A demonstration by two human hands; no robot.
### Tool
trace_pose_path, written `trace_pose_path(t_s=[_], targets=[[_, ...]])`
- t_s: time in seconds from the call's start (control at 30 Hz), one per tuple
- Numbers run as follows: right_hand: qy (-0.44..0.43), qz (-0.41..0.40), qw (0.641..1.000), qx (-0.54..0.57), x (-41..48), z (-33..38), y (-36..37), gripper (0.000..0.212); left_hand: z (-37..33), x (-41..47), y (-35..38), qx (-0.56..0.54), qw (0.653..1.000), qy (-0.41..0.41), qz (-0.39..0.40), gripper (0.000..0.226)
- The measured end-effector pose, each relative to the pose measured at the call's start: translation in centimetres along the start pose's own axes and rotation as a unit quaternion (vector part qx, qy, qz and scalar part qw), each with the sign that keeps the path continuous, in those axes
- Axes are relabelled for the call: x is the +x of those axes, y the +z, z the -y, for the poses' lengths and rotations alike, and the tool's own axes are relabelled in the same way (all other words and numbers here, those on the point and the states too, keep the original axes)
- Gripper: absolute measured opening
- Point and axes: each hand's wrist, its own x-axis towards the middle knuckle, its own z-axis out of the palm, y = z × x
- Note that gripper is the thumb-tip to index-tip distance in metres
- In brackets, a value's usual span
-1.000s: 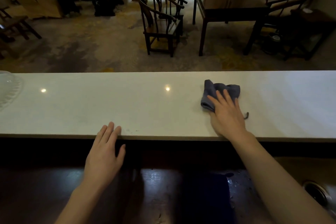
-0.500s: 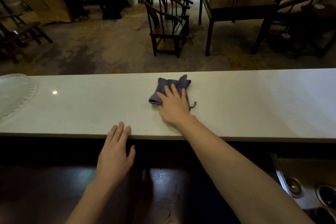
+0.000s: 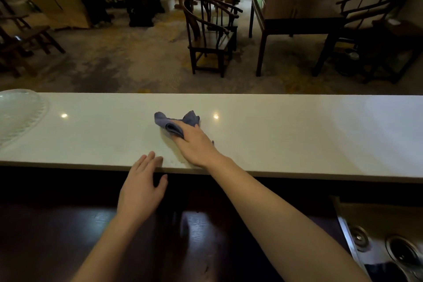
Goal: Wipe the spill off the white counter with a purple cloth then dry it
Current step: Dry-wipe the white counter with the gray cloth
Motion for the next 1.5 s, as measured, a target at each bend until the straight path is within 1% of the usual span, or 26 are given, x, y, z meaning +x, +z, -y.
trace_pose_path(t_s=[0.1, 0.13, 0.17, 0.23, 0.3, 0.37, 0.43, 0.47, 0.5, 0.53, 0.57, 0.6, 0.63, 0.67, 0.73, 0.77, 0.8, 0.83, 0.93, 1.0, 1.07, 1.13, 1.2, 1.33, 1.5], targets=[[0.035, -0.034, 0.994, 0.095, -1.0, 1.5, -1.1, 0.036, -0.7, 0.7, -1.0, -0.12, 0.991, -0.05, -0.031, 0.051], [0.045, -0.045, 0.991, 0.12, -1.2, 2.0, -1.6, 0.036, -1.2, 1.0, -1.5, -0.18, 0.98, -0.079, -0.041, 0.054], [0.054, -0.054, 0.986, 0.15, -1.5, 2.5, -2.0, 0.035, -1.6, 1.2, -1.9, -0.251, 0.961, -0.107, -0.043, 0.057], [0.075, -0.057, 0.968, 0.231, -2.2, 3.4, -2.9, 0.033, -2.6, 1.8, -2.7, -0.41, 0.9, -0.143, -0.035, 0.069], [0.106, -0.029, 0.939, 0.327, -3.1, 4.0, -3.8, 0.025, -3.1, 2.6, -3.4, -0.527, 0.841, -0.125, -0.009, 0.08], [0.13, 0.002, 0.902, 0.411, -4.1, 4.4, -4.5, 0.022, -3.1, 3.2, -4.2, -0.61, 0.787, -0.081, 0.053, 0.078], [0.139, 0.019, 0.866, 0.481, -5.1, 4.5, -4.9, 0.028, -3.2, 3.5, -4.9, -0.68, 0.719, -0.079, 0.12, 0.079], [0.139, 0.024, 0.849, 0.508, -5.6, 4.5, -5.0, 0.03, -3.2, 3.5, -5.1, -0.702, 0.692, -0.083, 0.147, 0.079], [0.137, 0.027, 0.836, 0.531, -6.1, 4.5, -5.2, 0.032, -3.1, 3.4, -5.2, -0.709, 0.681, -0.085, 0.164, 0.076], [0.133, 0.028, 0.825, 0.549, -6.5, 4.5, -5.4, 0.034, -3.2, 3.4, -5.1, -0.701, 0.688, -0.084, 0.169, 0.071], [0.129, 0.026, 0.819, 0.558, -6.8, 4.4, -5.5, 0.037, -3.3, 3.2, -5.0, -0.681, 0.709, -0.082, 0.16, 0.064], [0.127, 0.018, 0.823, 0.554, -7.1, 4.3, -5.7, 0.04, -3.5, 3.1, -4.9, -0.657, 0.736, -0.08, 0.141, 0.057], [0.128, 0.001, 0.839, 0.529, -7.3, 4.1, -5.7, 0.042, -3.6, 2.9, -4.8, -0.635, 0.76, -0.076, 0.115, 0.05], [0.13, -0.023, 0.866, 0.483, -7.5, 3.9, -5.7, 0.042, -3.8, 2.6, -4.7, -0.618, 0.777, -0.07, 0.091, 0.045], [0.138, -0.079, 0.926, 0.342, -8.0, 3.6, -5.6, 0.036, -4.2, 1.9, -4.4, -0.597, 0.798, -0.059, 0.053, 0.034], [0.139, -0.097, 0.945, 0.28, -8.5, 3.4, -5.5, 0.035, -4.3, 1.5, -4.1, -0.589, 0.806, -0.056, 0.039, 0.029], [0.14, -0.103, 0.954, 0.243, -9.1, 3.1, -5.3, 0.036, -4.4, 1.0, -3.7, -0.579, 0.813, -0.055, 0.028, 0.025], [0.142, -0.096, 0.958, 0.229, -9.9, 2.6, -5.2, 0.037, -4.3, 0.4, -3.3, -0.572, 0.818, -0.057, 0.02, 0.023], [0.169, -0.042, 0.95, 0.26, -12.5, 0.7, -4.3, 0.04, -3.6, -1.7, -1.6, -0.569, 0.819, -0.073, 0.013, 0.022], [0.17, -0.02, 0.94, 0.295, -14.3, -0.8, -3.1, 0.032, -2.7, -3.4, -0.1, -0.572, 0.816, -0.086, 0.019, 0.022], [0.167, -0.023, 0.929, 0.331, -15.9, -2.3, -1.5, 0.027, -1.6, -5.0, 1.7, -0.562, 0.822, -0.093, 0.024, 0.021], [0.179, -0.031, 0.923, 0.34, -17.2, -3.7, 0.5, 0.025, -0.4, -6.4, 3.6, -0.546, 0.832, -0.099, 0.027, 0.017], [0.203, -0.04, 0.921, 0.329, -18.3, -5.1, 2.6, 0.022, 1.0, -7.6, 5.6, -0.521, 0.846, -0.11, 0.035, 0.016], [0.267, -0.041, 0.911, 0.311, -20.3, -7.9, 6.6, 0.019, 4.3, -9.8, 9.8, -0.453, 0.878, -0.147, 0.046, 0.025], [0.352, -0.007, 0.911, 0.215, -22.1, -11.1, 10.1, 0.014, 7.5, -12.3, 14.8, -0.356, 0.915, -0.177, 0.067, 0.016]])
